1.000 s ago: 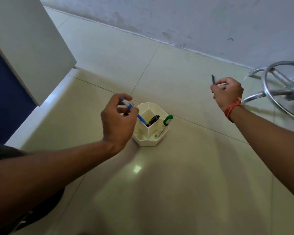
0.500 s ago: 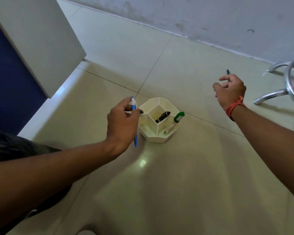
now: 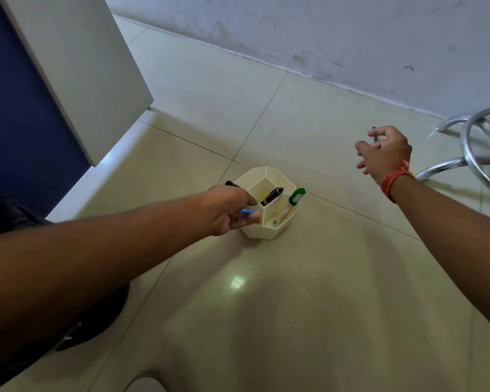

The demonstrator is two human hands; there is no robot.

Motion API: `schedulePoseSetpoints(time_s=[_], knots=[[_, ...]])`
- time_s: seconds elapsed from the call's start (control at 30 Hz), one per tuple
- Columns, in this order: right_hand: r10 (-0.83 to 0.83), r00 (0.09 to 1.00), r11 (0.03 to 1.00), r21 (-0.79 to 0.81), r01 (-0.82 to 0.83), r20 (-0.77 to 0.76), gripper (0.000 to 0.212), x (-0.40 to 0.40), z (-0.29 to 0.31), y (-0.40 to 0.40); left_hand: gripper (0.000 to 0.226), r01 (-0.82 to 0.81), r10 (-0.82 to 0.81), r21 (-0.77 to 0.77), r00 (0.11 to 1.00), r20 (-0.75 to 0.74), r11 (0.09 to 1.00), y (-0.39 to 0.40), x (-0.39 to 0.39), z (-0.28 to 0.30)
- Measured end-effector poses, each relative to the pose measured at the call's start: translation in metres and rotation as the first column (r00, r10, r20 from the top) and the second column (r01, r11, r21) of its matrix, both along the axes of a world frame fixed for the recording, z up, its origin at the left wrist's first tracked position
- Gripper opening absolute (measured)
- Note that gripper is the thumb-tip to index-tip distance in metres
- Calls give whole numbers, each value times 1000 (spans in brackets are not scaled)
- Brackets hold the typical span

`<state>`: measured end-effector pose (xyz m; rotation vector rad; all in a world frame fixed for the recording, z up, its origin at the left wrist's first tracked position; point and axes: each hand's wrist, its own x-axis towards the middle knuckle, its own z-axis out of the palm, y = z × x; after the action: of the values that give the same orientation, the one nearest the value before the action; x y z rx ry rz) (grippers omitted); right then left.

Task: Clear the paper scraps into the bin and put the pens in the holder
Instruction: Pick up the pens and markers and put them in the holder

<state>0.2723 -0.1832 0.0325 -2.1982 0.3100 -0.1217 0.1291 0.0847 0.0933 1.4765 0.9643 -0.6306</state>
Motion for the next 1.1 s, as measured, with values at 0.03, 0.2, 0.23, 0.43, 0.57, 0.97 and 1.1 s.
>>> schedulePoseSetpoints(time_s=[0.03,0.2,0.23,0.43,0.57,0.97,1.1], knots=[[-11,1000,1000,-2,11,1,32,2,0,-3,20,0,0,-1,1000,-17,1000,0,4,-1],[-114,993,989,-96,110,-33,20,9,-17,-31,29,63,-59,112,997,-39,992,4,6,-3],[-131,991,984,-123,125,-41,19,11,-21,-36,28,80,-79,174,997,-14,981,6,3,-5],[-120,976,951,-302,61,-181,19,39,-36,-61,36,-310,68,493,891,449,813,21,3,-17],[-21,967,931,-358,-73,-252,17,63,-55,-57,35,-488,235,266,743,627,831,36,43,-29],[-30,996,980,194,45,-80,19,29,-17,37,14,-21,-225,363,751,620,931,33,117,-27],[385,923,911,158,-382,11,14,-6,52,53,19,91,-325,418,782,532,904,46,114,-19]])
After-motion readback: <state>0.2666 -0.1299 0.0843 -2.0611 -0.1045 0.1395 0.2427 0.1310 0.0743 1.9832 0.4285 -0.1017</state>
